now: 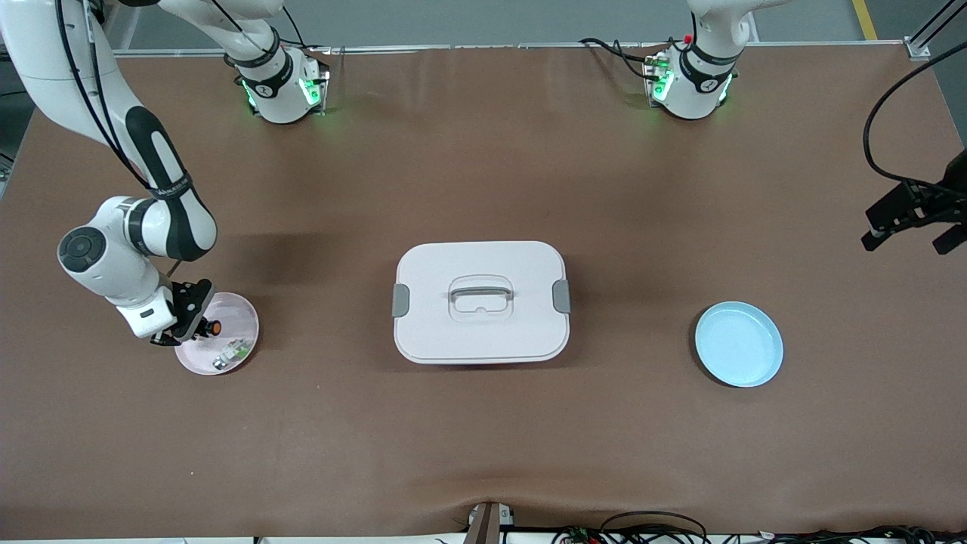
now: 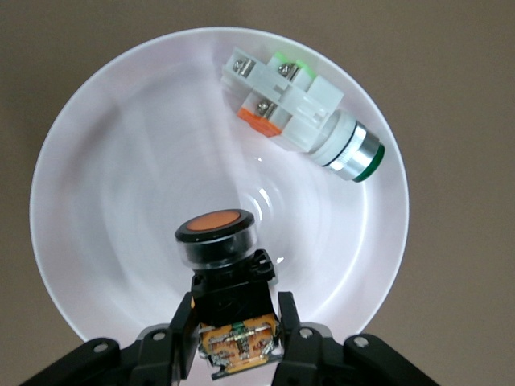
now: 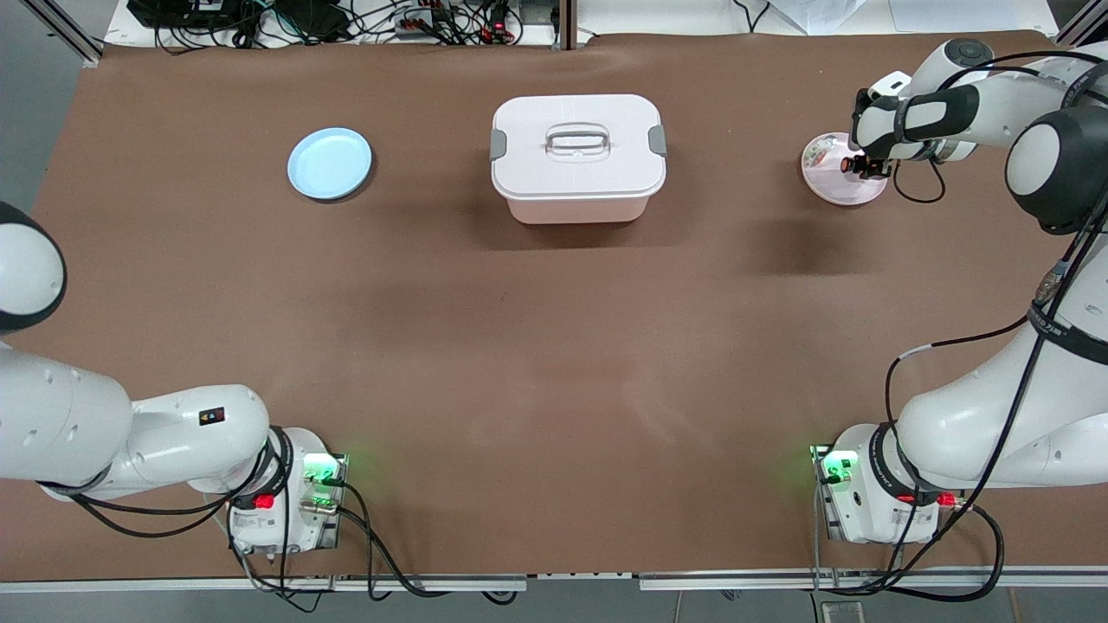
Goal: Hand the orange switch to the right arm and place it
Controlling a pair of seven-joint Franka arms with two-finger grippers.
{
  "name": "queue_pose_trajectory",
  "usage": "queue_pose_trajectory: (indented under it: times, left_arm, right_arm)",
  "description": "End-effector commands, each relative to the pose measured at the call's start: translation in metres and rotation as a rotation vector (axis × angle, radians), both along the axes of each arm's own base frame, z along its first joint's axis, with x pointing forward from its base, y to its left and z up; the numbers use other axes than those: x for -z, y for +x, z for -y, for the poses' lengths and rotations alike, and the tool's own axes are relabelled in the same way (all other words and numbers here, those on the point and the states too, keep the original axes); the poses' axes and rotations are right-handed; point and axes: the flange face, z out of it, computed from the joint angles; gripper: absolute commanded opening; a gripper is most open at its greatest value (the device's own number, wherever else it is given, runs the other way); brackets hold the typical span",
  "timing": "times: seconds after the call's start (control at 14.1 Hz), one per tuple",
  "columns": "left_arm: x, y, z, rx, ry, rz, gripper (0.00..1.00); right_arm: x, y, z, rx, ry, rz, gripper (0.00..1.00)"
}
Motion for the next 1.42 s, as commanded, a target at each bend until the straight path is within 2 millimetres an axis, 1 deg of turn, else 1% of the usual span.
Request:
queue_pose_trajectory:
  times: [0.0, 0.21, 0.36, 0.57, 0.64, 0.71, 0.85, 1.0, 1.07, 1.28, 1.35]
  left_arm:
    - [-0.005, 0.012, -0.002, 0.018, 0.014, 0.001, 1.0]
    - [-0.004, 0.012, -0.002, 0.019, 0.014, 0.0, 1.0]
    - [-0.003, 0.013, -0.002, 0.016, 0.013, -0.002, 1.0]
    - [-0.003, 0.013, -0.002, 0.016, 0.013, -0.002, 1.0]
    - [-0.003, 0.013, 0.002, 0.022, 0.013, -0.002, 1.0]
    - [-0.002, 0.013, 0.006, 0.026, 0.012, -0.005, 1.0]
    - [0.002, 0.015, 0.01, 0.033, 0.011, -0.011, 1.0]
    - [0.002, 0.015, 0.008, 0.028, 0.018, -0.012, 1.0]
    - [0.003, 0.016, 0.011, 0.035, 0.025, -0.014, 1.0]
    - [0.004, 0.016, 0.011, 0.03, 0.032, -0.014, 1.0]
    - [0.004, 0.016, 0.007, 0.024, 0.034, -0.016, 1.0]
  right_arm:
    - [0.006, -0.001, -0.002, 0.019, 0.008, 0.008, 0.0]
    - [0.01, 0.0, -0.01, 0.019, 0.008, 0.01, 0.0]
    - [0.015, 0.0, -0.01, 0.018, 0.008, 0.01, 0.0]
    - [0.017, 0.0, -0.01, 0.021, 0.009, 0.007, 0.0]
    - [0.016, 0.001, -0.007, 0.042, 0.01, 0.012, 0.43]
    - [0.016, 0.001, -0.008, 0.048, 0.012, 0.009, 0.99]
    - [0.016, 0.0, -0.008, 0.049, 0.012, 0.002, 1.0]
    - [0.009, 0.002, -0.006, 0.049, 0.012, 0.009, 1.0]
    - [0.007, 0.001, -0.006, 0.051, 0.014, -0.012, 1.0]
    - [-0.018, 0.007, -0.006, 0.055, 0.02, -0.052, 1.0]
    - [-0.029, 0.009, -0.008, 0.057, 0.022, -0.065, 1.0]
